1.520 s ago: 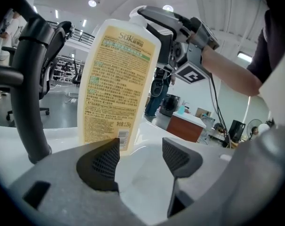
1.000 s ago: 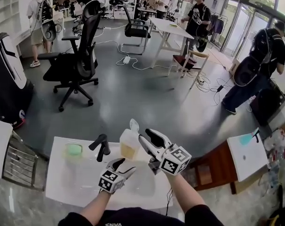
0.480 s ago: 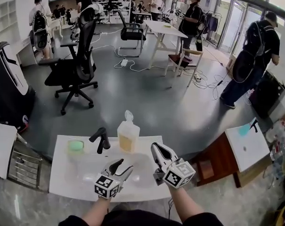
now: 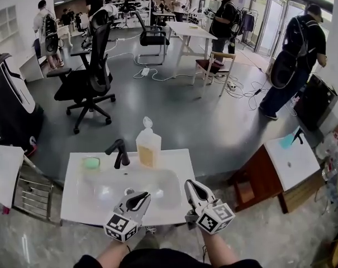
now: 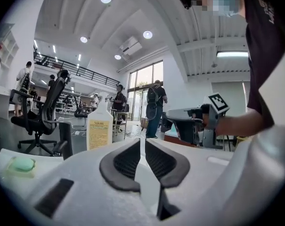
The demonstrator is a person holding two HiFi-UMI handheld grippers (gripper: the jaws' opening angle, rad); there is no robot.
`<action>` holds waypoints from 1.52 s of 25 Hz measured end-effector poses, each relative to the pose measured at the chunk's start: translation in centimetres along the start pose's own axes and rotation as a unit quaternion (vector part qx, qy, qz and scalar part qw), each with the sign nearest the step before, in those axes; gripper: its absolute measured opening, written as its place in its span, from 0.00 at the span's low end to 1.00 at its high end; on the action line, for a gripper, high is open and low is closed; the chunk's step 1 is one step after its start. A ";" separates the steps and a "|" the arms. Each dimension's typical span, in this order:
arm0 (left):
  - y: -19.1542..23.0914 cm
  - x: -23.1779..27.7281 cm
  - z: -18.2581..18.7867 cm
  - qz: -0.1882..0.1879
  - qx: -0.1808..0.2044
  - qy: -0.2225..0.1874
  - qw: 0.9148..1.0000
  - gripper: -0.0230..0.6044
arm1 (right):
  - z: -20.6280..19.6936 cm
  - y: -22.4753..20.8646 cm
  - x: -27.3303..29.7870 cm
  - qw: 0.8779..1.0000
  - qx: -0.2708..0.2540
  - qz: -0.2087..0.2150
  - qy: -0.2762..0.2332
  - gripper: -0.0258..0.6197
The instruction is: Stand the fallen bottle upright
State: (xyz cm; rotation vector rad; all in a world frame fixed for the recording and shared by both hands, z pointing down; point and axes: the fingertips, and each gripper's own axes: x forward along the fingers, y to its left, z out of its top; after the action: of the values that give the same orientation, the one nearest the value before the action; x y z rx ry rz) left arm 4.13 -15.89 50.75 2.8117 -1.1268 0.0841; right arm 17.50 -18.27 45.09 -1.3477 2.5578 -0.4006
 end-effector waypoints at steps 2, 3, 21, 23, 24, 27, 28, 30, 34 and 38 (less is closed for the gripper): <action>-0.8 -0.7 -0.1 -0.003 0.002 0.000 1.000 0.10 | -0.5 0.2 -1.4 1.000 0.005 -0.008 -0.001 0.05; -1.2 -1.1 -0.2 -0.004 0.004 0.001 1.000 0.10 | -0.8 0.3 -2.1 1.000 0.008 -0.011 0.000 0.04; -7.2 -6.1 -4.0 -0.040 -0.013 0.027 0.999 0.08 | -7.8 2.9 -11.9 0.996 0.052 -0.052 0.053 0.04; -7.7 -6.5 -4.2 -0.039 -0.013 0.030 0.999 0.08 | -8.6 3.2 -12.6 0.995 0.052 -0.054 0.064 0.04; -7.8 -6.6 -4.3 -0.039 -0.013 0.032 0.999 0.08 | -9.0 3.3 -12.9 0.995 0.051 -0.055 0.070 0.04; -8.2 -7.0 -4.6 -0.041 -0.013 0.034 0.999 0.08 | -10.0 3.8 -13.9 0.993 0.041 -0.063 0.091 0.04; -8.3 -7.2 -4.7 -0.042 -0.014 0.033 0.998 0.07 | -10.3 4.0 -14.1 0.992 0.038 -0.064 0.097 0.04; -8.6 -7.4 -4.6 -0.043 -0.018 0.030 0.998 0.08 | -10.6 4.2 -14.5 0.992 0.039 -0.066 0.102 0.04; -9.1 -7.4 -4.6 -0.042 -0.021 0.029 0.998 0.07 | -10.8 4.1 -14.9 0.991 0.040 -0.067 0.106 0.04; -9.4 -7.5 -4.7 -0.044 -0.022 0.030 0.998 0.08 | -10.7 4.1 -14.9 0.991 0.040 -0.066 0.104 0.04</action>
State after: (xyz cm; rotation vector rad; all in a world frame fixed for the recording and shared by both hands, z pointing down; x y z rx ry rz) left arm 5.20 -3.40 53.94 2.7964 -0.9784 0.1342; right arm 19.21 -2.27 54.71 -1.5246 2.5888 -0.6964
